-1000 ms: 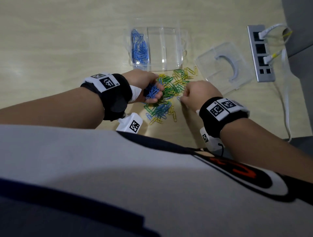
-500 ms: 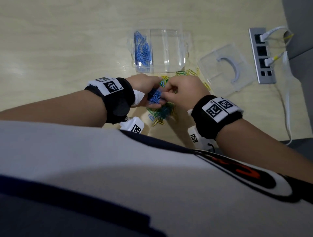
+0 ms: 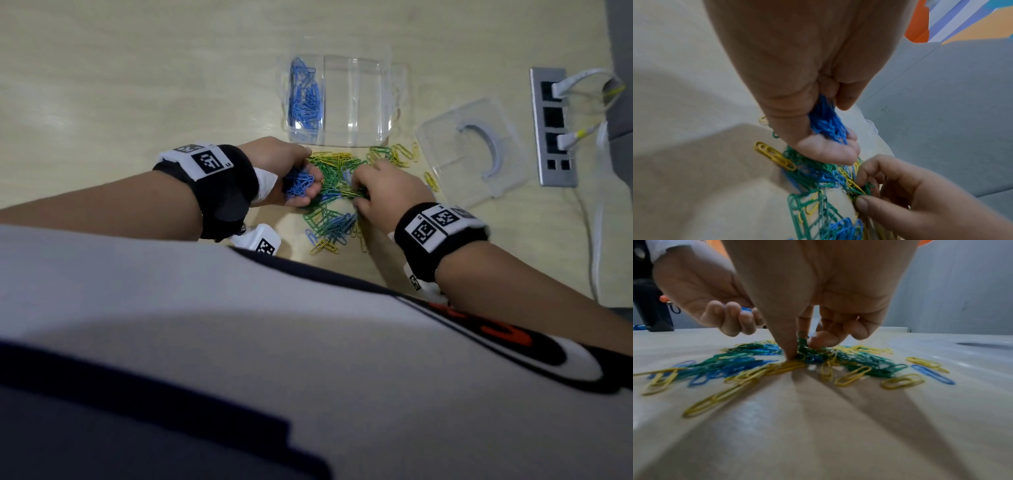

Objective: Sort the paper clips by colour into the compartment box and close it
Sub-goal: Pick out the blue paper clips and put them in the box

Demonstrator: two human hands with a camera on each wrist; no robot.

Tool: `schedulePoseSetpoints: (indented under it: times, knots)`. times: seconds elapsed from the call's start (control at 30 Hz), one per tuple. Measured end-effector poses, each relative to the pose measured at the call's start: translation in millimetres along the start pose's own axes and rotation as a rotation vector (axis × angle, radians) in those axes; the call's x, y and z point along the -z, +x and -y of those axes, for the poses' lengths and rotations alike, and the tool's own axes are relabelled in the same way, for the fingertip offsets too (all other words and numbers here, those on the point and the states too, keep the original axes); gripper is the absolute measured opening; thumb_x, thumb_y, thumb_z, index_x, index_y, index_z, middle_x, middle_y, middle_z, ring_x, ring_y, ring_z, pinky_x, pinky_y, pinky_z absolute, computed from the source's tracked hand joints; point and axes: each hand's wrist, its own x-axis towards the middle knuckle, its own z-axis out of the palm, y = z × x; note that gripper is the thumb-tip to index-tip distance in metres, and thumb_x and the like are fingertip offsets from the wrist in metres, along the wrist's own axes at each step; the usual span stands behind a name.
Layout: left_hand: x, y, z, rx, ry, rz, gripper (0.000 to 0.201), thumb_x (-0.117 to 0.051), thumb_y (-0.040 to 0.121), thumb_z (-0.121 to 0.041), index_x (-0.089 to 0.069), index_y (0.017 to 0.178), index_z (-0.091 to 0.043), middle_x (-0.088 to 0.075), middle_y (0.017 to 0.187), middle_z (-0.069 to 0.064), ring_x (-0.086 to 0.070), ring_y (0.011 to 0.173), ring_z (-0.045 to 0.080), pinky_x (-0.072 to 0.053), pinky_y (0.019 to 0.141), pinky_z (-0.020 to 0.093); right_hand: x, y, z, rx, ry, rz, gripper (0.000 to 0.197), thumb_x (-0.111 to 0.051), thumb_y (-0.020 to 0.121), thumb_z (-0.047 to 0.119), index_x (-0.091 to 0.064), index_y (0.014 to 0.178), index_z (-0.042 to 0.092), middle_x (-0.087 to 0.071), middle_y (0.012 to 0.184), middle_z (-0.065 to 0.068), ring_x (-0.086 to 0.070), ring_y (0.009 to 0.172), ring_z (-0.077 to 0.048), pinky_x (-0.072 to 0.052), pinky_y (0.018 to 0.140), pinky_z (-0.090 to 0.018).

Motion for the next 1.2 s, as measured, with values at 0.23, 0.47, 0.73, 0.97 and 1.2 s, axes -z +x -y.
schedulePoseSetpoints:
  times: [0.23,0.47,0.73,0.97,1.2]
  knots:
    - [-1,0,1,-0.002,-0.020,0.008,0.047,-0.028,0.103,-0.033,-0.054,0.072,-0.009,-0.054,0.054,0.007,-0.052,0.047,0.015,-0.048,0.047,0.017,15,-2,-17,-0.075,0.040,0.034,0.023,-0.064,0.080,0.026,-0.058,0.102,0.027,-0.045,0.112,-0.004,-0.054,0.095,-0.026,-0.048,0.081,-0.036]
    - [-2,-1,2,0.007,0.008,0.005,0.047,-0.029,0.103,-0.034,-0.055,0.073,-0.009,-0.054,0.055,0.006,-0.050,0.055,0.016,-0.048,0.049,0.018,8,4,15,0.118,-0.060,0.018,0.020,-0.060,0.087,0.033,-0.063,0.104,0.024,-0.051,0.108,-0.005,-0.054,0.102,-0.027,-0.046,0.083,-0.040]
    - [1,2,8,0.018,0.016,0.021,0.046,-0.030,0.103,-0.034,-0.056,0.074,-0.009,-0.055,0.058,0.007,-0.052,0.055,0.016,-0.049,0.049,0.019,1,3,14,0.102,-0.135,-0.066,0.015,-0.055,0.088,0.027,-0.061,0.097,0.018,-0.055,0.103,-0.005,-0.056,0.098,-0.027,-0.040,0.086,-0.039]
    - [4,3,13,0.022,0.006,0.031,0.046,-0.031,0.102,-0.035,-0.057,0.074,-0.009,-0.056,0.057,0.007,-0.052,0.057,0.017,-0.050,0.052,0.022,1,3,14,0.076,-0.166,-0.051,0.021,-0.057,0.089,0.038,-0.067,0.101,0.023,-0.056,0.105,-0.003,-0.056,0.100,-0.025,-0.039,0.091,-0.040]
    - [10,1,19,0.015,-0.027,0.039,0.046,-0.032,0.102,-0.034,-0.056,0.074,-0.008,-0.055,0.061,0.009,-0.052,0.057,0.018,-0.051,0.048,0.021,-2,1,18,0.021,-0.110,-0.092,0.012,-0.058,0.087,0.027,-0.063,0.098,0.022,-0.056,0.106,-0.002,-0.056,0.097,-0.026,-0.038,0.089,-0.039]
